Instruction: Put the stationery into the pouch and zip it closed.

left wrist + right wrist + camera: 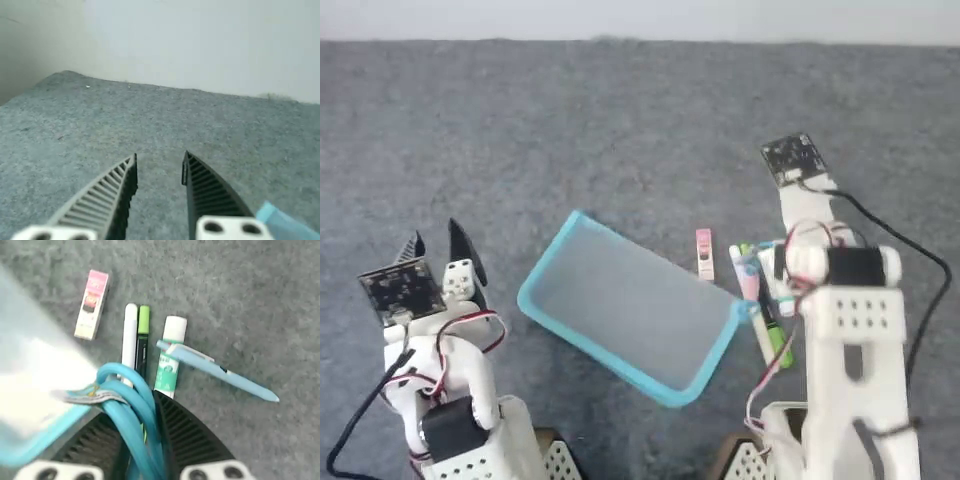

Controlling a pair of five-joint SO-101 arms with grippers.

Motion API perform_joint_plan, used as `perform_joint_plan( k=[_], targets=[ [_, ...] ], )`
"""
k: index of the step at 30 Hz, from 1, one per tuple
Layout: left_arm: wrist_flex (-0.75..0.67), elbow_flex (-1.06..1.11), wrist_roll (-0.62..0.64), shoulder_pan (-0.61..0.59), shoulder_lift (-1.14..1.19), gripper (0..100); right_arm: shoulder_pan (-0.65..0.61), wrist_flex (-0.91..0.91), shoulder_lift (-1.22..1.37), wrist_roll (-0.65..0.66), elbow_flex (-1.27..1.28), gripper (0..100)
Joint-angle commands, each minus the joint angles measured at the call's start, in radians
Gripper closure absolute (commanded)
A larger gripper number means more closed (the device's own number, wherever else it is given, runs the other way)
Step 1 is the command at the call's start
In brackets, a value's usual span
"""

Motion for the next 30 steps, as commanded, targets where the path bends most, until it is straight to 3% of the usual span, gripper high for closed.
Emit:
perform_joint_plan(
  k=[1, 4, 12, 15, 21, 26, 30],
  targets=[
    [-0.029, 0.024, -0.031, 0.077, -0.008, 86, -0.074, 0.151, -0.131, 0.071, -0.008, 99.2],
    [-0.029, 0.025, -0.043, 0.103, -0.006, 86, -0.163, 0.312, -0.165, 0.183, -0.008, 96.3],
    [-0.020, 0.027, -0.043, 0.103, -0.005, 86, -0.128, 0.398, -0.170, 0.241, 0.049, 63.3],
    [-0.017, 0.025, -0.049, 0.103, -0.008, 86, -0.102, 0.398, -0.170, 0.308, 0.066, 62.6],
    [-0.020, 0.025, -0.049, 0.103, -0.008, 86, -0.101, 0.325, -0.134, 0.313, 0.066, 65.9],
    [-0.020, 0.025, -0.049, 0.103, -0.008, 86, -0.097, 0.194, 0.133, 0.190, 0.005, 65.6],
    [-0.017, 0.025, -0.049, 0.103, -0.008, 86, -0.110, 0.193, 0.343, 0.172, -0.132, 65.6]
  ],
)
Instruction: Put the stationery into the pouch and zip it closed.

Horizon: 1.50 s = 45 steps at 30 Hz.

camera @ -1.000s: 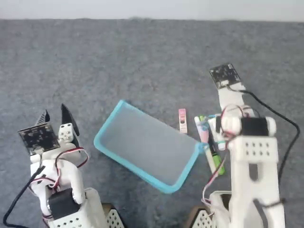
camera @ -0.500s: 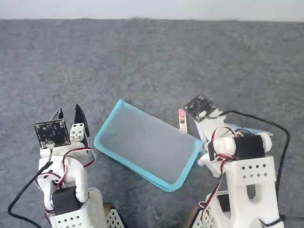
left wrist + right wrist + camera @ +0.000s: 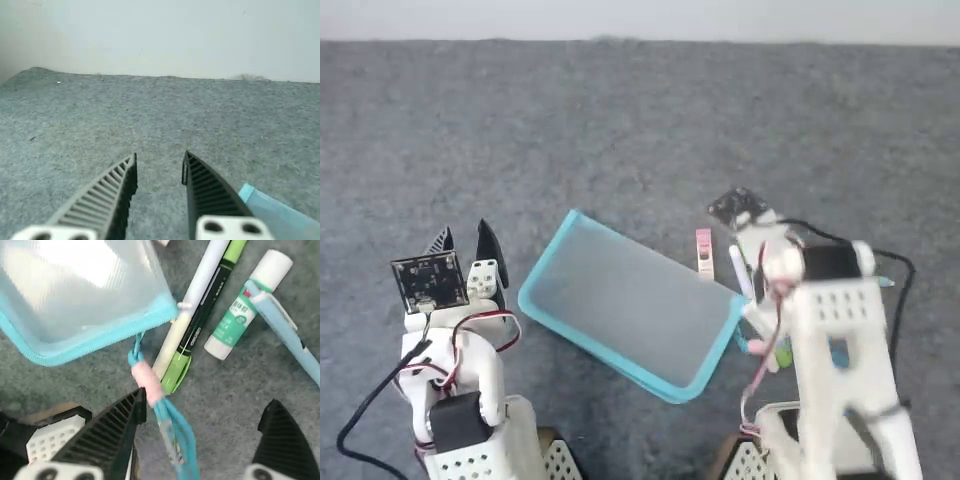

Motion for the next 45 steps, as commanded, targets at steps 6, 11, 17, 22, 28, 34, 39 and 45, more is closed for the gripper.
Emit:
perform_joint_plan(
  k=[6, 11, 17, 22, 28, 34, 39, 45],
  targets=[
    [-0.020, -0.010, -0.018, 0.006, -0.008, 86, -0.028, -0.021, 0.211, 0.129, -0.089, 65.6],
    [-0.021, -0.010, -0.018, 0.006, -0.008, 86, -0.035, -0.177, 0.188, 0.206, 0.107, 65.6],
    [-0.021, -0.010, -0.018, 0.008, -0.008, 86, -0.048, -0.283, 0.185, 0.219, 0.241, 65.6],
    [-0.021, -0.010, -0.018, 0.009, -0.008, 86, -0.048, -0.328, 0.220, 0.221, 0.278, 65.9],
    [-0.021, -0.010, -0.018, 0.008, -0.008, 86, -0.048, -0.437, 0.332, 0.219, 0.336, 65.9],
    [-0.023, -0.010, -0.020, 0.008, -0.008, 86, -0.048, -0.466, 0.412, 0.210, 0.334, 66.0],
    [-0.029, -0.008, -0.020, 0.008, -0.008, 86, -0.036, -0.515, 0.378, 0.104, 0.313, 68.6],
    [-0.025, -0.008, -0.020, 0.006, -0.008, 86, 0.079, -0.521, 0.377, -0.006, 0.189, 73.5]
  ],
)
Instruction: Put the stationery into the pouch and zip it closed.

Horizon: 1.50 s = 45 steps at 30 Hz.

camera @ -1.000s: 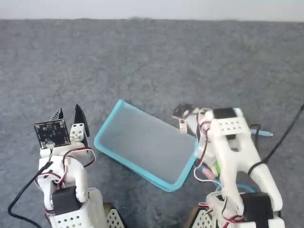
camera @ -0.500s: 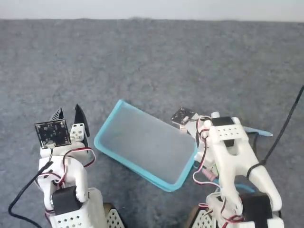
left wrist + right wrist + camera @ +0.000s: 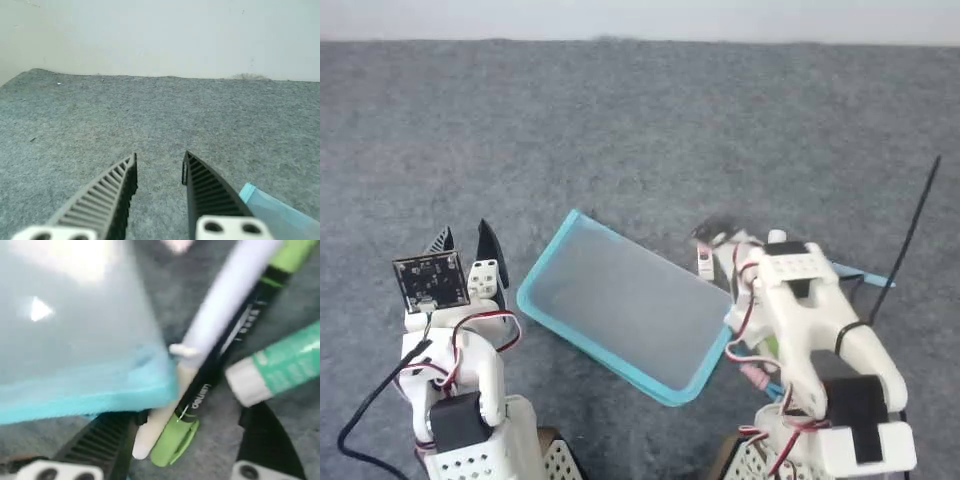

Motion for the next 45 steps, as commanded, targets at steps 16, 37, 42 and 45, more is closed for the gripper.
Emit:
perform_joint_plan(
  k=[16, 37, 42, 45],
  targets=[
    [-0.028, -0.008, -0.011, 0.005, -0.008, 86, 0.226, 0.199, -0.027, 0.038, -0.442, 73.5],
    [-0.026, -0.010, -0.011, 0.005, -0.008, 86, -0.285, 0.085, -0.236, -0.180, -0.103, 73.5],
    [-0.026, -0.010, -0.011, 0.005, -0.008, 86, -0.292, 0.077, -0.084, -0.212, -0.265, 73.5],
    [-0.025, -0.010, -0.011, 0.005, -0.008, 86, -0.219, 0.191, -0.064, -0.209, -0.334, 73.5]
  ],
)
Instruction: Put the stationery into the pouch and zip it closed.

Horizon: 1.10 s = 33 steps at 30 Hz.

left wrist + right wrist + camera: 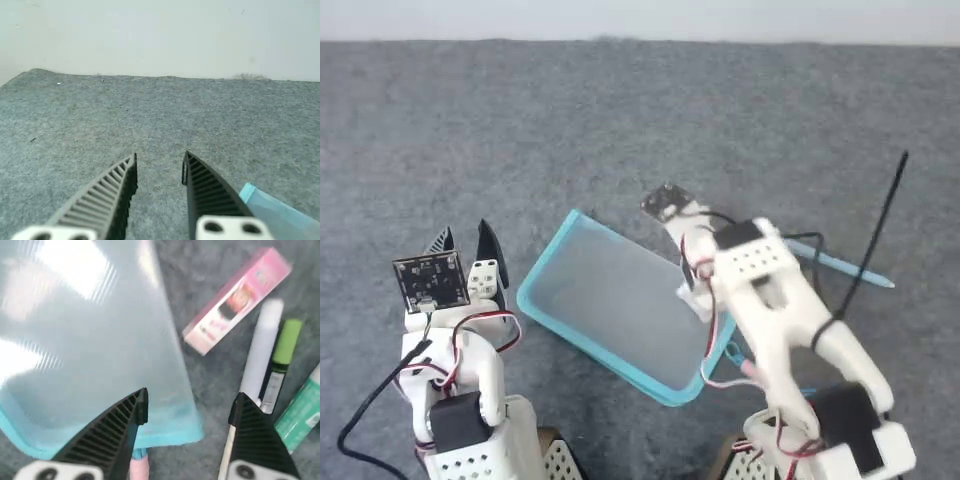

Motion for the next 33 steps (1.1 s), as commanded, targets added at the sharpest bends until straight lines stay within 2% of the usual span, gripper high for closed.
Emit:
perform_joint_plan(
  k=[1, 8, 12, 15, 20, 26, 33],
  targets=[
    [-0.028, -0.010, -0.011, 0.005, -0.008, 86, 0.088, 0.091, -0.027, -0.012, -0.092, 73.5],
    [-0.029, -0.008, -0.011, 0.005, -0.008, 86, 0.173, 0.104, -0.418, 0.063, 0.167, 74.0],
    [-0.029, -0.008, -0.011, 0.005, -0.008, 86, 0.251, 0.134, -0.536, 0.104, 0.272, 82.6],
    [-0.029, -0.008, -0.011, 0.005, -0.008, 86, 0.298, 0.125, -0.515, 0.107, 0.296, 89.0],
    [-0.023, -0.008, -0.011, 0.005, -0.008, 86, 0.295, 0.070, -0.389, 0.129, 0.295, 90.2],
    [-0.023, -0.008, -0.011, 0.005, -0.008, 86, 0.182, -0.036, -0.211, 0.043, 0.272, 90.2],
    [-0.025, -0.008, -0.011, 0.005, -0.008, 86, 0.076, -0.076, -0.059, -0.060, 0.097, 90.2]
  ],
)
